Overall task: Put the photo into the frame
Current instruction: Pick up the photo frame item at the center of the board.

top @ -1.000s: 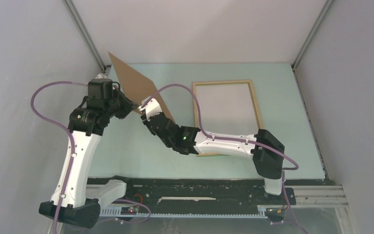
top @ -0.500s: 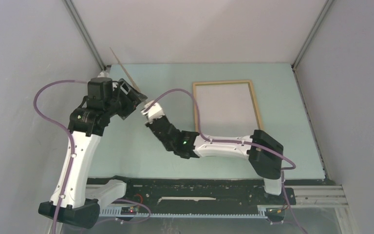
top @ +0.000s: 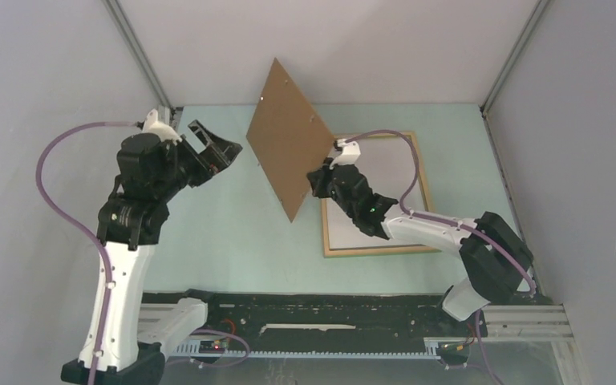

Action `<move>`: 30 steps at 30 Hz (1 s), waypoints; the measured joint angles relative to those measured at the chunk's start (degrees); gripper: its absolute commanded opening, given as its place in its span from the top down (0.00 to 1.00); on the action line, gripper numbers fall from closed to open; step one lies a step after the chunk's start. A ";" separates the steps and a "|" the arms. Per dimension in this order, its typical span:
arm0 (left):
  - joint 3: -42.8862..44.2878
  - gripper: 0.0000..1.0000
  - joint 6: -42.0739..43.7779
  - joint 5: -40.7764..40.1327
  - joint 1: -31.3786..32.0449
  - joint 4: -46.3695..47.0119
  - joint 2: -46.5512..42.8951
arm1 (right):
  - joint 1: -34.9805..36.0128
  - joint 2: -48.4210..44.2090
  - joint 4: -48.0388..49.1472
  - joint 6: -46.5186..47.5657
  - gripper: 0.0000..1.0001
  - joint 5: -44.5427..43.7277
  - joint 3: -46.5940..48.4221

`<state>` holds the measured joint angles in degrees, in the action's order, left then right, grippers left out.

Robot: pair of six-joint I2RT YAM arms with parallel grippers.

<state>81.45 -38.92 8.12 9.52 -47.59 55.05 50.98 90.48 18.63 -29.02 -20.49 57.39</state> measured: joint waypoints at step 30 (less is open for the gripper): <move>-40.85 0.00 -17.09 12.55 -14.60 46.69 27.74 | -26.34 -4.83 23.19 -29.07 1.00 45.70 -27.89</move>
<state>40.60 -56.01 20.67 -5.08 -0.91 82.78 24.64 85.65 41.82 -58.08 25.21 29.50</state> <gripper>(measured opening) 0.996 0.017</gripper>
